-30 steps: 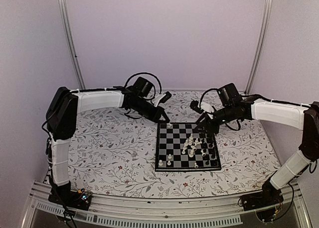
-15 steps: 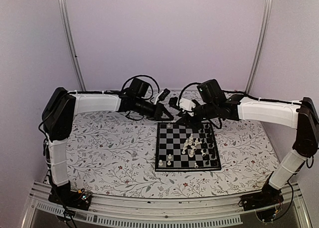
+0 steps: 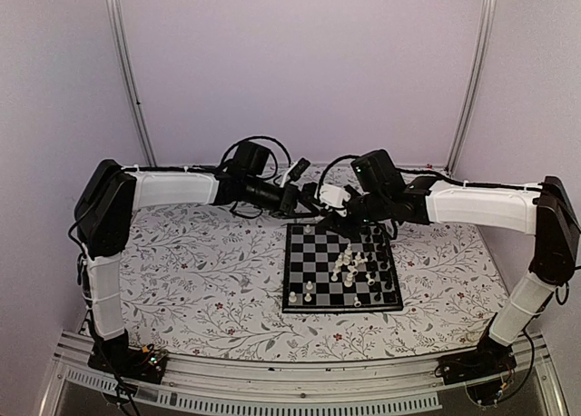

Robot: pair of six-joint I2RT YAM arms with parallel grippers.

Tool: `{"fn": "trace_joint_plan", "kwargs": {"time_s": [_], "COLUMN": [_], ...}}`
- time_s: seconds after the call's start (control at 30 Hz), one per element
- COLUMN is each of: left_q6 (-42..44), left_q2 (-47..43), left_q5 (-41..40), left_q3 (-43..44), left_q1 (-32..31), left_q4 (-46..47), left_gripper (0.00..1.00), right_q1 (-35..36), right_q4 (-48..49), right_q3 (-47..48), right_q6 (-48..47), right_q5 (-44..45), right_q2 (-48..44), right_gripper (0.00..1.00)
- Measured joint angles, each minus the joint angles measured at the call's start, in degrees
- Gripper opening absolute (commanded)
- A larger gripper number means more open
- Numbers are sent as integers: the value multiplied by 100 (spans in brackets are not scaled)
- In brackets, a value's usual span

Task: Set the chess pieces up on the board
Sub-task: Place the chess piece on the chessboard.

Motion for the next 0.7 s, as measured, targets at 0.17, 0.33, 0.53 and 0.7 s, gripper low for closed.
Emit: {"fn": "trace_joint_plan", "kwargs": {"time_s": [0.17, 0.33, 0.53, 0.7], "left_q6": [-50, -114, -179, -37], "left_q2": [0, 0, 0, 0], "left_q5": [61, 111, 131, 44], "left_q3": [-26, -37, -37, 0], "left_q1": [15, 20, 31, 35], "left_q4": [103, 114, 131, -55], "left_gripper": [2, 2, 9, 29], "right_q1": [0, 0, 0, 0], "right_q4": [68, 136, 197, 168], "right_q3": [0, 0, 0, 7], "right_q6": [20, 46, 79, 79], "right_q5": [94, 164, 212, 184], "right_q2": [11, 20, 20, 20], "right_gripper": [23, 10, 0, 0]}}
